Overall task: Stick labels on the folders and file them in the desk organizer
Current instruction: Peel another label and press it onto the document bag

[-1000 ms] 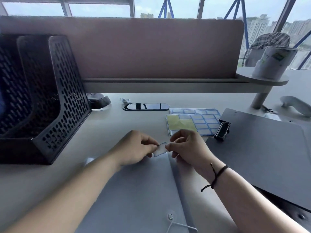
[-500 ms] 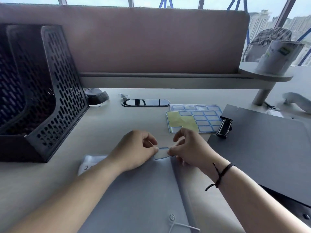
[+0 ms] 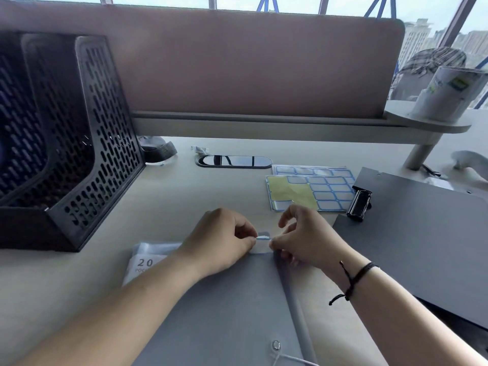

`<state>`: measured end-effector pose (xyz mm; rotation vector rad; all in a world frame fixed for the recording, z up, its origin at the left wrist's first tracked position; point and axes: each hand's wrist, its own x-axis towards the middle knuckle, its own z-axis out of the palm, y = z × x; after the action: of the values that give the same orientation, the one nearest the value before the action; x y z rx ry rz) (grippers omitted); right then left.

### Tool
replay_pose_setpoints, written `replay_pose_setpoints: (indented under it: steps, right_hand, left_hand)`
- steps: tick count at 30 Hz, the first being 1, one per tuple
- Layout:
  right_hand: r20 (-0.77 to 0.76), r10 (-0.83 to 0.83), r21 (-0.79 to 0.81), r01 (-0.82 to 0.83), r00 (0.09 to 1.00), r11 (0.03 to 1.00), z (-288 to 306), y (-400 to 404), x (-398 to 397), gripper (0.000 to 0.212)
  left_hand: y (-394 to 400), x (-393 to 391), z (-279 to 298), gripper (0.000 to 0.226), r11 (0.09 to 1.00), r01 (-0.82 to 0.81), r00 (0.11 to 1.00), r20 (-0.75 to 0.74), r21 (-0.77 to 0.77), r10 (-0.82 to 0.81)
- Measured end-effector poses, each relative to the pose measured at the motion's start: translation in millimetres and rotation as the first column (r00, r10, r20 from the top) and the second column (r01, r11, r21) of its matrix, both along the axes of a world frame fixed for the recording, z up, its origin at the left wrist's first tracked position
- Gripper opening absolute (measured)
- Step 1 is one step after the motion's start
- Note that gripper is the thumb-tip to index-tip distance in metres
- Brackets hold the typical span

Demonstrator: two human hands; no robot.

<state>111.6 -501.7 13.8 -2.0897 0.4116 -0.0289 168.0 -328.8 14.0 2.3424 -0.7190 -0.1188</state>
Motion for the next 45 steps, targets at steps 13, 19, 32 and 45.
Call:
replay_pose_setpoints:
  steps: [13, 19, 32, 45]
  right_hand:
    - [-0.005, -0.027, -0.017, 0.027, 1.0, 0.999, -3, 1, 2, 0.027]
    - [-0.003, -0.027, -0.055, 0.026, 1.0, 0.998, -1, 2, 1, 0.026]
    - [0.134, 0.015, -0.093, -0.003, 0.991, 0.996, 2, 1, -13, 0.014]
    - [-0.182, 0.313, -0.613, -0.356, 0.932, 0.705, -9, 34, -60, 0.086]
  left_hand:
    - [-1, -2, 0, 0.007, 1.0, -0.007, 1.0, 0.027, 0.014, 0.006]
    - [1, 2, 0, 0.006, 0.999, -0.003, 1.0, 0.027, 0.054, 0.001]
    - [14, -5, 27, 0.031, 0.896, 0.205, 0.965, 0.073, 0.395, -0.253]
    - [38, -50, -2, 0.092, 0.783, 0.16, 0.948, 0.127, 0.601, -0.291]
